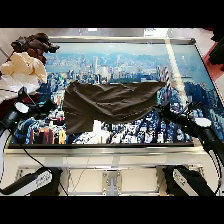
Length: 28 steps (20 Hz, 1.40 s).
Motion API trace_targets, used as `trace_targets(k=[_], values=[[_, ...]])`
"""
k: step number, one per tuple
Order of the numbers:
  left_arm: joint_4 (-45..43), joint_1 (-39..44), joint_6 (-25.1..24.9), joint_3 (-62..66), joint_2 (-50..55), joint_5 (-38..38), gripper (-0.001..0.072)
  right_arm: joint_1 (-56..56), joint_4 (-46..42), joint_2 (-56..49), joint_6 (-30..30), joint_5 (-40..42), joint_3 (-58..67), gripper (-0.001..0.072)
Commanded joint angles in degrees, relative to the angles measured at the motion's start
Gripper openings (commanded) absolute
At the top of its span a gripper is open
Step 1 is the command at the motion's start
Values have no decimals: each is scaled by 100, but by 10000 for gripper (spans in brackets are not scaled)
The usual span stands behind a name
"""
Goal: Fold the shirts.
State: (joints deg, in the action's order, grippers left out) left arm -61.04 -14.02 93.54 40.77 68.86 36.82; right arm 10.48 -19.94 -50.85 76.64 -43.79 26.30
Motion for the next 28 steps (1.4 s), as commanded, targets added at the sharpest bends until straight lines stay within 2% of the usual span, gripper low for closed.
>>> trace_targets(k=[1,3,10,11,13,14,17,18,20,22,23,26,28], values=[[2505,-299,-999,44,914,66,557,-2,-24,26,-26,-374,90,36],[3283,-516,-1602,221,1224,544,559,0,-20,103,-24,-409,90,36],[3456,-568,-1740,398,1934,1051,558,0,146,282,-22,-323,90,36],[3735,-560,-1961,400,2026,1128,527,0,153,282,-22,-317,90,36],[4315,-557,-2365,402,2164,1196,200,0,155,282,-22,-310,90,35],[4474,-557,-2520,413,2188,1202,7,0,155,282,-22,-291,90,36],[4839,-562,-2992,678,2186,1390,14,0,188,282,-26,-72,92,35],[5189,-564,-3351,861,2184,1655,13,2,192,282,-74,-11,125,35],[6474,-599,-4273,1410,2087,2662,12,2,197,297,-247,-46,376,35],[7882,-673,-4745,1906,1731,3346,11,2,111,452,-435,-61,905,34],[8229,-739,-4833,2184,1423,3530,10,2,-66,616,-431,-103,1261,33],[7681,-1023,-4811,2929,70,3842,10,254,-636,1384,-101,-446,2396,33],[6697,-1196,-4627,3348,-1040,3480,9,730,-866,2028,-37,-748,3154,32]])
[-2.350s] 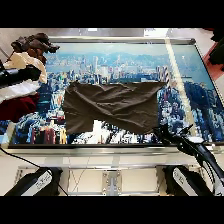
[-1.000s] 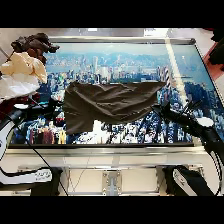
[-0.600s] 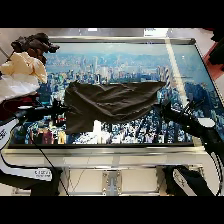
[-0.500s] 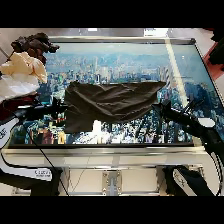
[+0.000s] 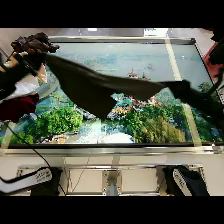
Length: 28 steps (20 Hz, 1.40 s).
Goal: Fold the shirts.
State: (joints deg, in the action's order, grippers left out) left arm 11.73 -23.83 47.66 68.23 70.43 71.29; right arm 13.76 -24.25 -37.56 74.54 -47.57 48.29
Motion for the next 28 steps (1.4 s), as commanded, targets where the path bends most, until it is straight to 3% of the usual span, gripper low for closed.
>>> trace_targets(k=[1,4,8,11,13,16,18,22,25,28], values=[[-1215,-271,177,800,-1725,-308,10,704,-664,1043,269,-511,1399,31],[-3506,-284,964,1488,-3128,-938,9,1443,-1709,1698,448,-717,2892,29],[-4817,-286,1163,2522,-3847,-1270,9,1582,-2369,1537,498,-841,4454,28],[-5945,-297,1867,2800,-3615,-1434,9,1587,-2352,1008,496,-1285,4607,28],[-6341,-295,2415,2789,-3106,-813,9,1587,-2013,350,487,-1884,4422,28],[-5764,-160,2459,2524,-1943,-63,9,1569,-1504,-597,120,-2004,3488,29],[-5847,402,2439,2177,-1134,-129,10,1388,-1504,-1147,-142,-1873,2774,29],[-7471,2114,2531,1869,826,-977,10,372,-1604,-2424,-739,-326,1657,29],[-8627,2712,3718,1904,2201,-2365,10,-284,-1947,-3746,-693,852,1390,29],[-8682,2662,4133,2039,3075,-2747,10,-411,-1731,-4800,-693,1585,1392,29]])
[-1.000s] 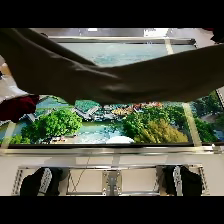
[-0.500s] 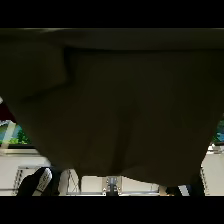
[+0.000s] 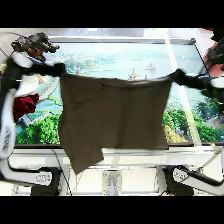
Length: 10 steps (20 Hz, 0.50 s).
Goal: Fold the shirts.
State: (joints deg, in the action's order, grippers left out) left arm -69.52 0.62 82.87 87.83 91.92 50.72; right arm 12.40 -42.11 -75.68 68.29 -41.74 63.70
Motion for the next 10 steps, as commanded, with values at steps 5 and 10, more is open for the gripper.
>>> trace_targets(k=[5,10], values=[[-723,9,654,664,1137,-413,10,-273,-264,-1235,-70,1071,321,29],[-1207,-52,511,970,254,640,10,-275,-1453,-632,505,177,984,29]])
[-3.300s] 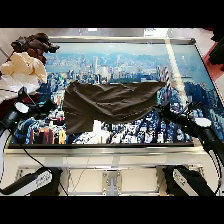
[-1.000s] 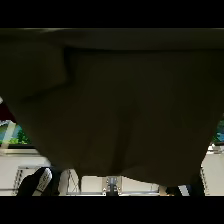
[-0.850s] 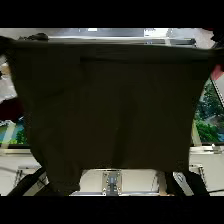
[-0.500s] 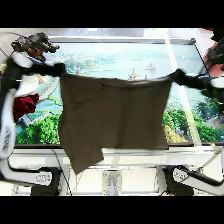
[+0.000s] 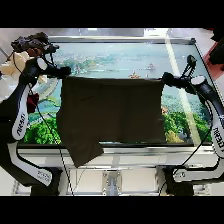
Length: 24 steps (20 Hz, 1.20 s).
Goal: Fold the shirts.
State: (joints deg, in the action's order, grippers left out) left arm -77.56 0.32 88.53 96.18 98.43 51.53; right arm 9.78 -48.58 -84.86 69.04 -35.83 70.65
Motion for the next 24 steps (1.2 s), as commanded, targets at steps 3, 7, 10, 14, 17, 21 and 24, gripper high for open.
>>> trace_targets(k=[3,7,10,14,17,21,24], values=[[-518,-26,-315,105,-866,1650,11,-24,-1685,686,813,-1543,291,29],[-90,-15,-352,-756,-916,1917,11,-168,-1722,678,813,-1779,-306,29],[-96,81,-411,-1843,-916,1574,11,-348,-1687,678,813,-1447,-984,29],[-87,81,-260,-2594,-909,1038,11,-487,-1620,675,813,-1113,-1545,29],[-87,79,-264,-2608,-909,977,13,-487,-1528,667,813,-798,-1602,32],[-400,35,-229,-2387,-938,881,557,-402,-1572,713,817,-1147,-1451,398],[-579,-149,-210,-1958,-1526,981,581,7,-2184,1043,1027,-2365,-988,403]])
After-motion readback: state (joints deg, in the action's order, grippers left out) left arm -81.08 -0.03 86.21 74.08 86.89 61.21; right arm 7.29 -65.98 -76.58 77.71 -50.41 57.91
